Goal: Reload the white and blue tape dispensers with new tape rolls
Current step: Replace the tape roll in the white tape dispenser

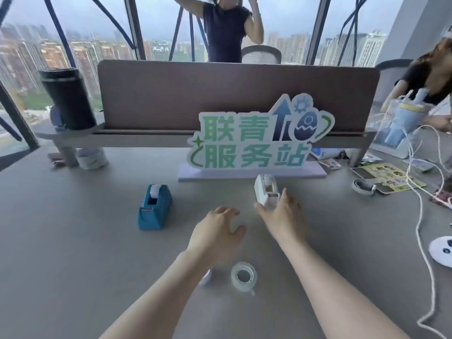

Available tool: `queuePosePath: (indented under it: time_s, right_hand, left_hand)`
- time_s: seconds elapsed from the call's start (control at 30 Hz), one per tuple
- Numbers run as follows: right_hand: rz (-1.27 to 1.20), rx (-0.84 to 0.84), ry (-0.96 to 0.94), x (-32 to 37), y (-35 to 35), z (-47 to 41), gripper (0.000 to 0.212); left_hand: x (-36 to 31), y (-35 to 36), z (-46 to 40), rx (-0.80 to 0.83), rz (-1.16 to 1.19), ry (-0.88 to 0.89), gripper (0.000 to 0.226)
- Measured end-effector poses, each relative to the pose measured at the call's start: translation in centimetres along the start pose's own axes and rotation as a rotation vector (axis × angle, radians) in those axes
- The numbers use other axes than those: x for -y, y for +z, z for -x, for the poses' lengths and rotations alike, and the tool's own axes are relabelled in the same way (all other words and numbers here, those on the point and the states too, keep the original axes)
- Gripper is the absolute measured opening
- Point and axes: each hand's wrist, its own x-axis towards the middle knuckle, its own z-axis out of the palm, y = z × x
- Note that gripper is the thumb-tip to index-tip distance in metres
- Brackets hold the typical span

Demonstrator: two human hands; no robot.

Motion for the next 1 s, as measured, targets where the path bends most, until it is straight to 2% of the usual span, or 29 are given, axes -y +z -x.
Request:
queuePosePath:
  time_s: [0.13,0.27,0.33,0.7,0.9,1.0]
  right_hand:
    - [-0.012,-0.038,0.032,0.5,0.3,-0.6,0.082]
    - [0.002,-0.069,0.017,0.8,0.0,-1.0,0.05]
    - [0.008,-0.074,-0.001,0.4,-0.2,-0.9,0.042]
    - [-0.024,-0.092,-0.087,-4.4,-3.5,6.3,0.031]
    - [-0.026,-0.126,-0.133,-5.5,-4.9,11.8,0.038]
    - [-0.061,-0.145,-0.144,-5.5,-4.9,13.9,0.038]
  left_hand:
    - [0.0,0.3,0.4,0.041,0.016,-0.03,0.043]
    - [-0.2,0.7,0.1,0.043,0.013,-0.034,0.043]
    - [-0.5,0.9,0.2,0.043,-0.011,-0.04,0.042]
    - [-1.1,0.9,3.5,0.07,-0.019,-0.013,0.035]
    - [-1.2,0.3,7.1,0.066,0.006,0.014,0.033]
    - [-1.1,0.3,8.6,0.128,-0.022,0.029,0.042]
